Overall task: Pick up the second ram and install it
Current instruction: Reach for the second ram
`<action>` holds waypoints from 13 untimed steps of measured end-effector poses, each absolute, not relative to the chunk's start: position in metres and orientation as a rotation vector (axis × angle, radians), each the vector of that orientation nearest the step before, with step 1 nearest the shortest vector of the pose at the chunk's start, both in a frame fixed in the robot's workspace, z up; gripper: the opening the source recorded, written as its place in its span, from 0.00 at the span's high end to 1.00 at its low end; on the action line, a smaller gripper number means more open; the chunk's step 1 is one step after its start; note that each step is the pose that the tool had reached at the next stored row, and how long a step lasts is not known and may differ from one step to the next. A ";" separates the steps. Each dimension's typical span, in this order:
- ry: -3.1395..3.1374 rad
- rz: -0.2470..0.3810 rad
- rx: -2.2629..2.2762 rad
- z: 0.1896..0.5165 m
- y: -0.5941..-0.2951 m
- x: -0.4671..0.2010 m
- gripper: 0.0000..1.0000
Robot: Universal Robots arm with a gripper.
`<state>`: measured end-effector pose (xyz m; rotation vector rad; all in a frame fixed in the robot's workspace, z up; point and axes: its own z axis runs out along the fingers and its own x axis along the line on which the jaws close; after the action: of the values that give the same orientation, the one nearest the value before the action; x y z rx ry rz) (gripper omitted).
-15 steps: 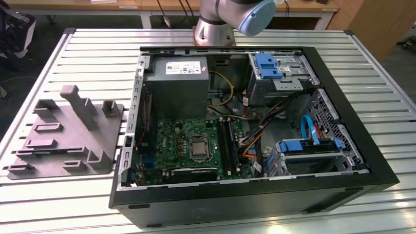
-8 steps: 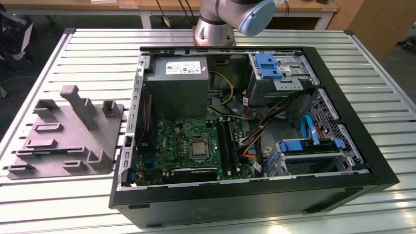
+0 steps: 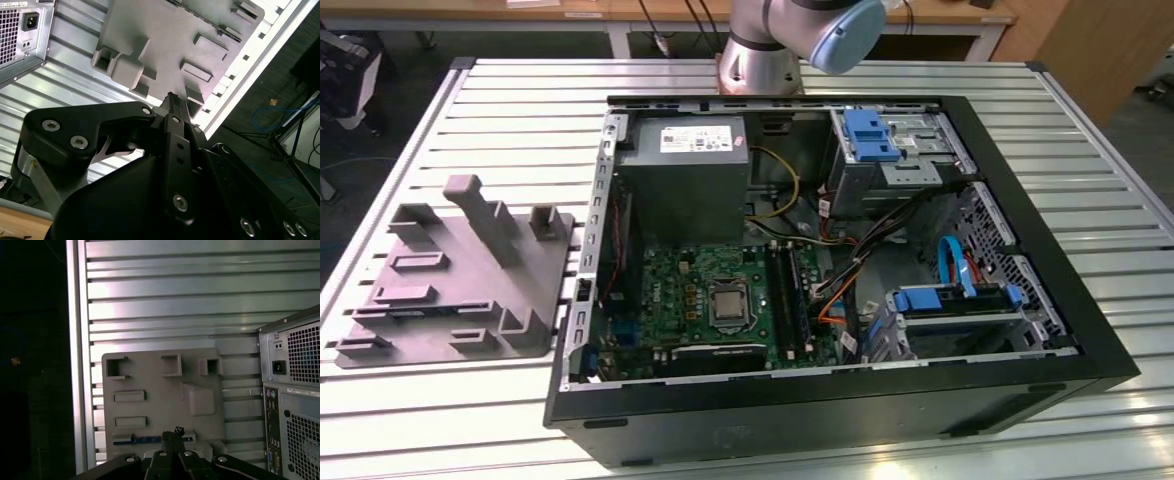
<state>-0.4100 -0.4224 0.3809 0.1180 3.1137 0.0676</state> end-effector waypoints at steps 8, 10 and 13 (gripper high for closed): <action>3.114 0.068 0.118 0.378 -0.427 -0.414 0.90; 3.114 0.068 0.118 0.377 -0.429 -0.415 0.90; 3.114 0.067 0.118 0.377 -0.429 -0.415 0.90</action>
<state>-0.4155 -0.4289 0.3769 0.1180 3.1138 0.0673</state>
